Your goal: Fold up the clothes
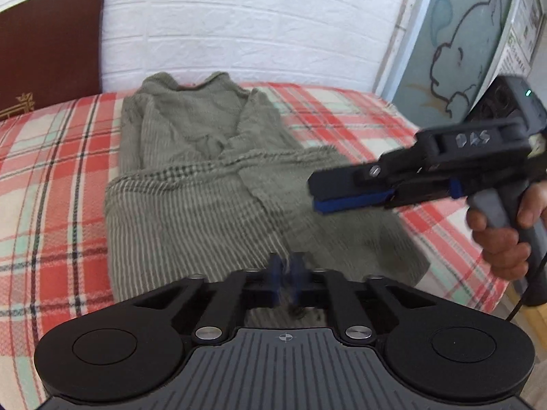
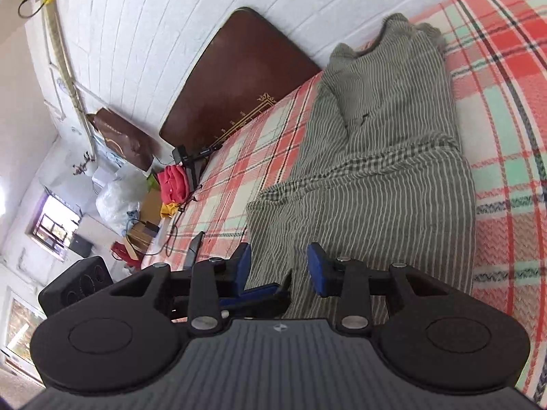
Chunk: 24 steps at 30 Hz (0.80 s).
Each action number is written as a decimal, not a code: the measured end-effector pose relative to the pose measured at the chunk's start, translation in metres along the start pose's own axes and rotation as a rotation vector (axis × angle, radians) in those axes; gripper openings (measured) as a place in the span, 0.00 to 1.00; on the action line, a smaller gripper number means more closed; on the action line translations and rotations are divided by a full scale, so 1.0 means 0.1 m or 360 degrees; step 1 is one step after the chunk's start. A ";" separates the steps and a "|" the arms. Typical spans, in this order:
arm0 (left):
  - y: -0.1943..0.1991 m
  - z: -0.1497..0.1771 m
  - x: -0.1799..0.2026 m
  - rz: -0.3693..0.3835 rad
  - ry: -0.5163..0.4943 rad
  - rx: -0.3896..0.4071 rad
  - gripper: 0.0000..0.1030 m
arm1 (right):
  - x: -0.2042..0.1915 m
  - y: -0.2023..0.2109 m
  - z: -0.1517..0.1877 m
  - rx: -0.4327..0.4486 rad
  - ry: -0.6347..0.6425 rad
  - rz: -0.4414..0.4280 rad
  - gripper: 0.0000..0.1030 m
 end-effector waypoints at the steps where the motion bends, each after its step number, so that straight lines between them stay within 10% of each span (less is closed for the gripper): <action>1: 0.01 -0.03 0.03 0.0024 -0.0003 0.0012 0.00 | 0.00 0.00 0.00 -0.0002 -0.0019 -0.0011 0.41; 8: -0.19 0.13 -0.06 -0.0016 0.0043 -0.0047 0.00 | 0.00 -0.13 0.06 -0.0073 -0.0147 -0.0117 0.41; 14: -0.20 0.16 -0.06 -0.0006 0.0027 -0.0029 0.22 | 0.08 -0.38 0.05 -0.0152 -0.0112 -0.0010 0.40; 20: -0.29 0.15 -0.19 0.0064 0.0176 -0.0010 0.27 | 0.21 -0.43 -0.17 -0.0032 -0.0023 0.0020 0.14; 24: 0.02 -0.05 -0.30 0.0145 0.0305 0.0087 0.66 | 0.27 -0.33 -0.34 0.0109 0.0020 0.0029 0.20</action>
Point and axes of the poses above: each gripper's, at about its wrist camera, not at the fingertips, and y roughly against the way its jaws point, x to its right, z to its underside, the point moved 9 cm from there along -y, roughly the way its jaws point, and after that the axes turned 9 degrees about y, right-handed, at the moved point
